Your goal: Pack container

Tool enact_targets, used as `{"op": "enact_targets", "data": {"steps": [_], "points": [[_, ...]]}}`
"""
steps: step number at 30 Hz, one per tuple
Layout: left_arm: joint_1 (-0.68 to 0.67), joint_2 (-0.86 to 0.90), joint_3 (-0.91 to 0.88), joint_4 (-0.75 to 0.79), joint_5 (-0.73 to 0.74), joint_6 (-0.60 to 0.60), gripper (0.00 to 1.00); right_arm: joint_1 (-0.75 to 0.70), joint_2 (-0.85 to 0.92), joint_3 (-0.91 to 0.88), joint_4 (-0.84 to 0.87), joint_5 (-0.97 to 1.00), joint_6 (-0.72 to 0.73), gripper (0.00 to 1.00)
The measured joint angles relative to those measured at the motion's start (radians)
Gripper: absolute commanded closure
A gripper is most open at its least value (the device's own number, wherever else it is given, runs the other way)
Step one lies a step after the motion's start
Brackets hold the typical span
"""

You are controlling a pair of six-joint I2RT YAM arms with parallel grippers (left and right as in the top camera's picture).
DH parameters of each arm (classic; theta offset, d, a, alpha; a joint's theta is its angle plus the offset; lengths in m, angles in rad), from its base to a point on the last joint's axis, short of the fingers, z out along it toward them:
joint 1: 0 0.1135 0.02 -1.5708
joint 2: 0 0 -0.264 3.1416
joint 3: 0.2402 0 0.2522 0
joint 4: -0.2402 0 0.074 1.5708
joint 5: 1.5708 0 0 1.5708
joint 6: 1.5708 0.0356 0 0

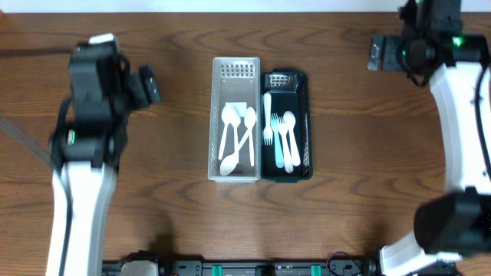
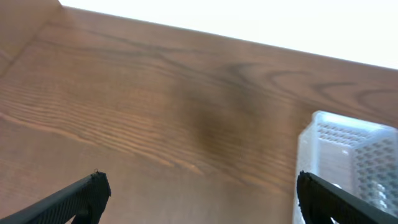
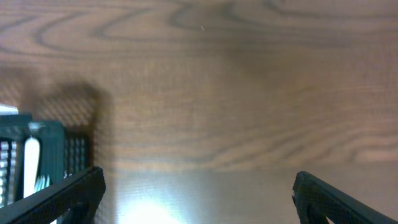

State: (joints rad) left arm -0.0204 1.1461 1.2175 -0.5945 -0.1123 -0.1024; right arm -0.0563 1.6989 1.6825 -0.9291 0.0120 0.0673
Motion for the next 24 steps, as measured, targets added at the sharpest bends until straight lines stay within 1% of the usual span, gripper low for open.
{"op": "enact_targets", "data": {"steps": [2, 5, 7, 10, 13, 17, 19, 24], "points": [[-0.019, -0.126, -0.082, 0.038, 0.000, 0.000, 0.02, 0.000, -0.103, -0.109, 0.054, 0.003, 0.001, 0.01], [-0.053, -0.344, -0.222, 0.061, 0.000, 0.003, 0.02, 0.012, -0.338, -0.310, 0.139, 0.006, 0.008, 0.01], [-0.068, -0.460, -0.302, 0.059, 0.000, 0.003, 0.02, 0.032, -0.484, -0.410, 0.150, 0.010, 0.012, 0.01], [-0.088, -0.629, -0.424, 0.036, 0.000, 0.003, 0.02, 0.088, -0.725, -0.574, 0.163, 0.043, 0.016, 0.01], [-0.096, -0.756, -0.534, -0.021, 0.000, 0.003, 0.02, 0.126, -0.906, -0.714, 0.164, 0.094, 0.019, 0.01], [-0.096, -0.857, -0.638, -0.113, 0.000, 0.003, 0.02, 0.140, -1.093, -0.901, 0.146, 0.135, 0.020, 0.01], [-0.096, -0.871, -0.665, -0.116, 0.000, 0.003, 0.02, 0.140, -1.152, -0.970, 0.129, 0.146, 0.020, 0.01], [-0.096, -0.874, -0.673, -0.113, 0.000, 0.003, 0.02, 0.140, -1.207, -1.089, 0.110, 0.158, 0.020, 0.01]]}}
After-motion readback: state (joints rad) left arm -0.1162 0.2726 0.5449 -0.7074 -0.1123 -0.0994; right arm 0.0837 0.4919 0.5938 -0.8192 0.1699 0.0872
